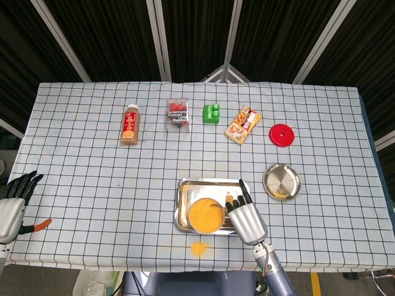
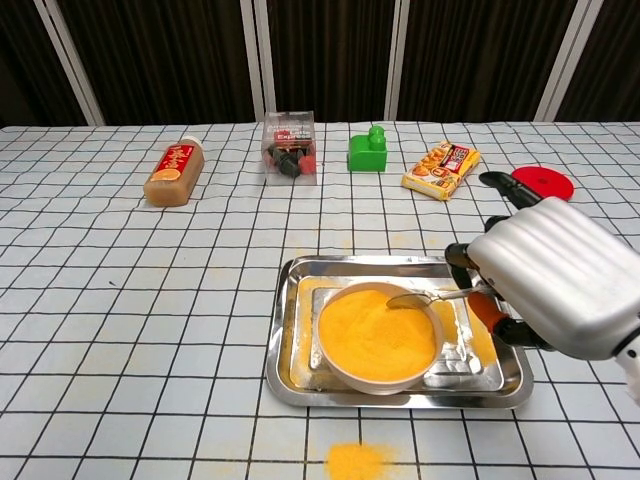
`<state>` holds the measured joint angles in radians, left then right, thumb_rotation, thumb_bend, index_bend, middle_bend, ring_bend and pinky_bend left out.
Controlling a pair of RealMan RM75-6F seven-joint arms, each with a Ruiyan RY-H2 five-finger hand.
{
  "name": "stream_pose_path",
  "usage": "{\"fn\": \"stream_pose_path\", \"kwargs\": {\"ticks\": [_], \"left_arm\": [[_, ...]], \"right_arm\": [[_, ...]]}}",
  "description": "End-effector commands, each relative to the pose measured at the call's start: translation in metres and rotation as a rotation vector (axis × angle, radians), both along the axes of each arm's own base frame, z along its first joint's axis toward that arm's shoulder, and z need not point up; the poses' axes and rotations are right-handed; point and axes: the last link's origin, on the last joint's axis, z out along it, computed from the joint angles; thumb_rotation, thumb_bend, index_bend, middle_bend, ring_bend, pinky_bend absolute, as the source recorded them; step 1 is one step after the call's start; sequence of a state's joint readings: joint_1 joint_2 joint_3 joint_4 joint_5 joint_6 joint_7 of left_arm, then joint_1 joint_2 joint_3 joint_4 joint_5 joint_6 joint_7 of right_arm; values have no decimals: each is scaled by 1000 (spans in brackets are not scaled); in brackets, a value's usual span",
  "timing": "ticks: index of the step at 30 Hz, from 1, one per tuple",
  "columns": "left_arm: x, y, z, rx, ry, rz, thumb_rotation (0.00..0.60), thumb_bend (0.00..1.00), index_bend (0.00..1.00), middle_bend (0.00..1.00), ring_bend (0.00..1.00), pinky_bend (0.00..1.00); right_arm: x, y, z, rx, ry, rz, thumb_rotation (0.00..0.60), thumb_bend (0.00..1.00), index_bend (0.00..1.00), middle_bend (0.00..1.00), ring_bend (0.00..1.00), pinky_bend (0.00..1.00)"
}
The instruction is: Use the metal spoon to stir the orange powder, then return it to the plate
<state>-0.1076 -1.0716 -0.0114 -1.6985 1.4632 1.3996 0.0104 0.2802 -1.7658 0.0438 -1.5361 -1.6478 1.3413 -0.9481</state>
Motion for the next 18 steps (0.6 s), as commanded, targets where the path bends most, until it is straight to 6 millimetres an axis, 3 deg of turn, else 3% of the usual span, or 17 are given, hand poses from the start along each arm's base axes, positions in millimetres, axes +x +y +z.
{"fn": "stream_pose_path", "kwargs": {"ticks": [1, 11, 18], "left_arm": [[0, 0, 0, -1, 1, -1, 600, 0, 0, 0, 0, 0], [0, -1, 0, 0, 4, 1, 600, 0, 0, 0, 0, 0], [0, 0, -1, -1, 5, 2, 600, 0, 0, 0, 0, 0]], "right_arm": [[-2, 3, -1, 13, -7, -12, 600, 753, 946, 792, 467, 0], [3, 21, -6, 71, -17, 12, 600, 753, 946, 792, 467, 0], [12, 22, -2, 65, -44, 35, 600, 753, 946, 792, 467, 0]]}}
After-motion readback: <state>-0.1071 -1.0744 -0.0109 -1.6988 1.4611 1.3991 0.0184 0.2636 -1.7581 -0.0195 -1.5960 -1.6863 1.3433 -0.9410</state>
